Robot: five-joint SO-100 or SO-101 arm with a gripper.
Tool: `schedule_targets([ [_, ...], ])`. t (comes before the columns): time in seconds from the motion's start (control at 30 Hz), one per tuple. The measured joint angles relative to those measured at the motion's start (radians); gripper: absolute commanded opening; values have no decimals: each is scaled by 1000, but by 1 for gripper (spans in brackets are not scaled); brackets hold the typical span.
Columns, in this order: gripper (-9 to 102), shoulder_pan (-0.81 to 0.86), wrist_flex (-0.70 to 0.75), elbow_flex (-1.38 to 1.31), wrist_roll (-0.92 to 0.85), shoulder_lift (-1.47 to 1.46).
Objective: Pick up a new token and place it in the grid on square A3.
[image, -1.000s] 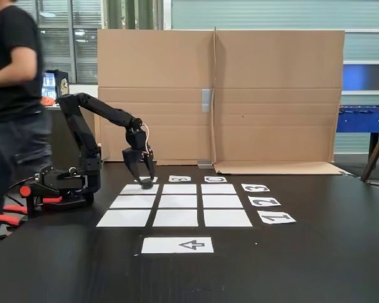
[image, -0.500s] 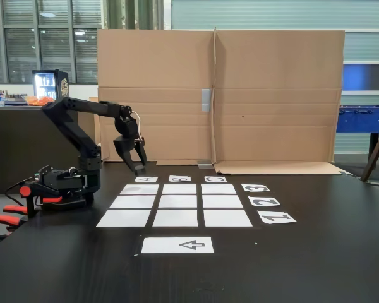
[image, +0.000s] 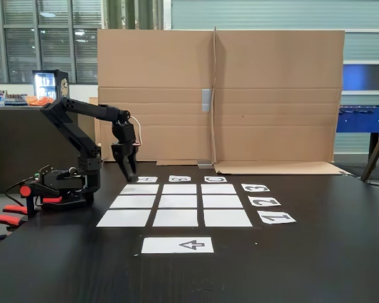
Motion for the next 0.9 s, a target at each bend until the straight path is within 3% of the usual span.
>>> schedule_targets([
  [0.67, 0, 120, -130, 86, -107, 9],
  [0.9, 6, 132, -147, 100, -112, 8],
])
